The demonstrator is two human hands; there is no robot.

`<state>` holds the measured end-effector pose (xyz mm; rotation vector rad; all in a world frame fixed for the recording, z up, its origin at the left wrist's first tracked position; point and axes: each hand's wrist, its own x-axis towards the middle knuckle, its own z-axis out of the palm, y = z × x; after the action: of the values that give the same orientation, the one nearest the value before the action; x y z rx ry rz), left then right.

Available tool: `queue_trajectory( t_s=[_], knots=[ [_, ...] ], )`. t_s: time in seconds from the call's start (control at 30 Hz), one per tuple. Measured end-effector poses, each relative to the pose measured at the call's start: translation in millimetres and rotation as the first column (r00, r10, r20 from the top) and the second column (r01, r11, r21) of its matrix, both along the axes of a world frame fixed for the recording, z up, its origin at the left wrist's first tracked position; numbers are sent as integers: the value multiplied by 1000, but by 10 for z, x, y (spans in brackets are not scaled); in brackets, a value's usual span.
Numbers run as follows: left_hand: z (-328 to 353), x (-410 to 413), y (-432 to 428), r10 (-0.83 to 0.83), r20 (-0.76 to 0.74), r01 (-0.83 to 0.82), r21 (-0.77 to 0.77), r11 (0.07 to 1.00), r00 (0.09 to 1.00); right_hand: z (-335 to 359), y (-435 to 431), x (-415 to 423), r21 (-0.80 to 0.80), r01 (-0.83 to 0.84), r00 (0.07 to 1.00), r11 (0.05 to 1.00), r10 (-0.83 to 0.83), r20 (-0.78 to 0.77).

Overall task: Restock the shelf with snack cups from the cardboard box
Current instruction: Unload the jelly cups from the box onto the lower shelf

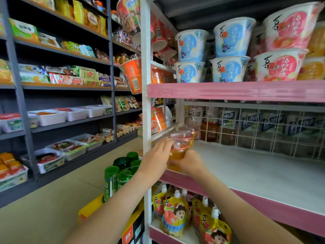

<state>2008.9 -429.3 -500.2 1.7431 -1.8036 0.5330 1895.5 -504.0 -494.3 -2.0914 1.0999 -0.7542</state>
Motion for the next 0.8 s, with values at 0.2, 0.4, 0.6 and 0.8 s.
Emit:
queue_trajectory(
  t_s=[0.2,0.4,0.6,0.8],
  knots=[
    [-9,28,-37,39,-5,-39,-15,999,999,-4,40,78,2,2,1000,1000,-2,-13],
    [-25,-16,158,94,-52,-97,-60,993,994,-31,230,-2,-21,65,998,998,-66,-23],
    [-456,-24,1037,71,-190,-88,-84,993,979,-374,870,-225,-323,156,985,933,-121,126],
    [-1481,79,2142,138,-281,-145,-5,989,950,-1203,1947,188,-291,-362,931,886,358,-68]
  ],
)
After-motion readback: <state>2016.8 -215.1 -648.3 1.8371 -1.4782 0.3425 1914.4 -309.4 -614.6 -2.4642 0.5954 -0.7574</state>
